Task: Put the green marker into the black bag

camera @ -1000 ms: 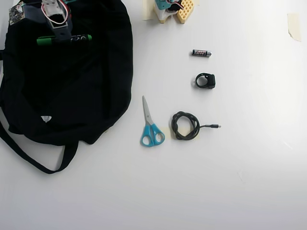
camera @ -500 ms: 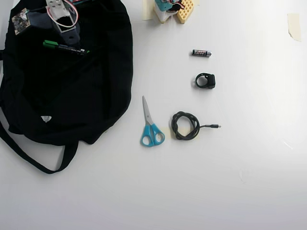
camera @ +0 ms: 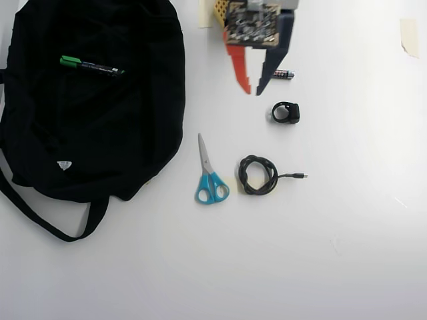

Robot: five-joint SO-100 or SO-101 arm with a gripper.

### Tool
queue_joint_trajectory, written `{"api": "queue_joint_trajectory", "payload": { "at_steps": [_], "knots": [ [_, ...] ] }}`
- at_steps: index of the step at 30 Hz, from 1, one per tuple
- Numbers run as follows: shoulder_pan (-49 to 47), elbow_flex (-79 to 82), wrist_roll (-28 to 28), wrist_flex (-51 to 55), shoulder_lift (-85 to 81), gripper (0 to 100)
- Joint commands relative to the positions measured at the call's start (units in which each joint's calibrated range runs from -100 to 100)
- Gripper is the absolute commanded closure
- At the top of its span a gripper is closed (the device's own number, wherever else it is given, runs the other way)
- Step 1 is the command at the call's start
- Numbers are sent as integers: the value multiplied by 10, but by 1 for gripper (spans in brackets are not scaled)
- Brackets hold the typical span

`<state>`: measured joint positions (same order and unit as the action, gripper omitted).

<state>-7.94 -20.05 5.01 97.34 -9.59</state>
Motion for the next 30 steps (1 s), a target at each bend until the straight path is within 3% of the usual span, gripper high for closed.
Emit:
{"api": "queue_joint_trajectory", "payload": {
  "at_steps": [1,8,12,18,21,26,30],
  "knots": [
    [-32,76,26,-14,-102,98],
    [-37,281,28,-23,-271,98],
    [-31,411,24,-109,-379,98],
    [-38,746,22,-283,-608,98],
    [-38,900,-18,-339,-725,98],
    [-32,1048,-54,-319,-902,98],
    [-37,1075,-58,-252,-902,98]
  ]
}}
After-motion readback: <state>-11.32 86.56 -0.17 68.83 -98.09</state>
